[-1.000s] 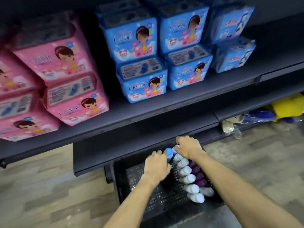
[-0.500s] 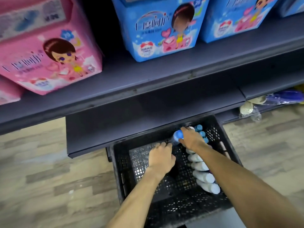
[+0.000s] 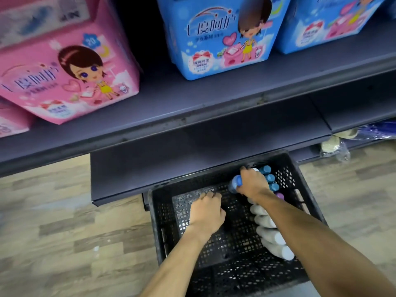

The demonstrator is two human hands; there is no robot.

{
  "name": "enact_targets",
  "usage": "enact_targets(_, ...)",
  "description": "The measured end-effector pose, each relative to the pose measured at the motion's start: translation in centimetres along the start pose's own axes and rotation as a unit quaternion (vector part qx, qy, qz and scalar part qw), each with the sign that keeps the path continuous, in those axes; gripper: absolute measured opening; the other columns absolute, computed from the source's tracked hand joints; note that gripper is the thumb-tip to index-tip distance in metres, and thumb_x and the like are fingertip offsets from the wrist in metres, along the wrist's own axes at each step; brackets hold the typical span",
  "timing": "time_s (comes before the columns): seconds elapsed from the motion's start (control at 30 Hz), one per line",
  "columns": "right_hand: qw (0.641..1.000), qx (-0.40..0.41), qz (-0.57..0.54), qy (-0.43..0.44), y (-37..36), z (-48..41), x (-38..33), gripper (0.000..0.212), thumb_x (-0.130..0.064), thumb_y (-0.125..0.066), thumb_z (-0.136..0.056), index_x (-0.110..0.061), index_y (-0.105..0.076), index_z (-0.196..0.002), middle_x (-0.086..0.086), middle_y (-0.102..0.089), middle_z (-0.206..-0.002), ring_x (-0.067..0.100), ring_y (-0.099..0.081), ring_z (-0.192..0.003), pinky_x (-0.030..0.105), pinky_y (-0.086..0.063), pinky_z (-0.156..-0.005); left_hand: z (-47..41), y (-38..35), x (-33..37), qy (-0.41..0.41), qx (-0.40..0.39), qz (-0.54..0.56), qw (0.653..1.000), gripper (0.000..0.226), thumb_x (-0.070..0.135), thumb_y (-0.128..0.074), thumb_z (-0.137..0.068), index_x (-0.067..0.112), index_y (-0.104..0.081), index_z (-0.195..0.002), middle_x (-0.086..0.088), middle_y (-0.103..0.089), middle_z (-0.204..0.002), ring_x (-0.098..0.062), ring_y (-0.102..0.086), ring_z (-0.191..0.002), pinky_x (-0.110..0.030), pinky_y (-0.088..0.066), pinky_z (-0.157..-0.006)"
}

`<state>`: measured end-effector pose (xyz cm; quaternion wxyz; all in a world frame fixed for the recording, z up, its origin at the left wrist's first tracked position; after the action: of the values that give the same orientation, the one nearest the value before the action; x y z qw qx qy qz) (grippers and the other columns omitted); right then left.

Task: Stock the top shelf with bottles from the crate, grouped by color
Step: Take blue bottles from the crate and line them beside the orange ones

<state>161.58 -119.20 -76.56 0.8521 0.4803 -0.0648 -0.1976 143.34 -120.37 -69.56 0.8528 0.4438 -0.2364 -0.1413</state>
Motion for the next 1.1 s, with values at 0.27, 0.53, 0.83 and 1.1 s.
enact_targets(0.27, 0.997, 0.057, -0.021, 0.054, 8.3, 4.8, 0.2, 0.047, -0.044, -0.071, -0.071, -0.014, -0.053, -0.101, 0.008, -0.066, -0.100, 0.032, -0.064, -0.093, 0.034, -0.043, -0.070, 1.1, 5.2, 2.2, -0.030, 0.024, -0.059, 0.998, 0.030, 0.024, -0.050, -0.090, 0.013, -0.053, -0.118, -0.008, -0.056, -0.118, -0.028, -0.051, -0.114, -0.039, -0.046, -0.088)
enact_targets(0.53, 0.986, 0.126, -0.046, 0.096, 21.3, 11.8, -1.1, 0.042, -0.042, -0.069, -0.065, -0.010, -0.057, -0.091, 0.010, -0.066, -0.087, 0.036, -0.062, -0.083, 0.036, -0.050, -0.069, 2.3, 13.1, 5.5, -0.066, 0.077, -0.117, 0.988, 0.036, 0.031, -0.058, -0.089, 0.012, -0.054, -0.120, -0.008, -0.057, -0.120, -0.027, -0.053, -0.113, -0.037, -0.046, -0.085)
enact_targets(0.83, 0.973, 0.188, -0.061, 0.120, 35.2, 21.2, -2.4, 0.048, -0.046, -0.069, -0.057, -0.008, -0.063, -0.086, 0.010, -0.061, -0.076, 0.032, -0.060, -0.072, 0.038, -0.051, -0.056, 5.7, 20.3, 8.3, -0.059, 0.126, -0.039, 0.989, 0.051, 0.050, -0.061, -0.086, 0.012, -0.051, -0.118, -0.006, -0.055, -0.119, -0.026, -0.058, -0.108, -0.037, -0.048, -0.082)
enact_targets(1.1, 0.949, 0.262, -0.050, 0.168, 43.4, 28.1, -3.5, 0.042, -0.045, -0.072, -0.058, -0.009, -0.052, -0.064, 0.001, -0.039, -0.054, 0.016, -0.031, -0.052, 0.030, -0.030, -0.047, 10.1, 26.4, 10.0, -0.097, 0.148, 0.187, 0.966, 0.054, 0.057, -0.072, -0.070, 0.021, -0.056, -0.107, 0.006, -0.067, -0.104, -0.019, -0.064, -0.094, -0.041, -0.053, -0.081)
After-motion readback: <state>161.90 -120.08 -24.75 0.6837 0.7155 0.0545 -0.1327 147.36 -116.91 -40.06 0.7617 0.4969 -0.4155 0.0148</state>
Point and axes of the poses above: each hand's wrist, its own z-axis away from the middle knuckle, its own y-axis out of the back of the hand, x = y × z, the point moved 2 cm from there along -z, towards the middle knuckle
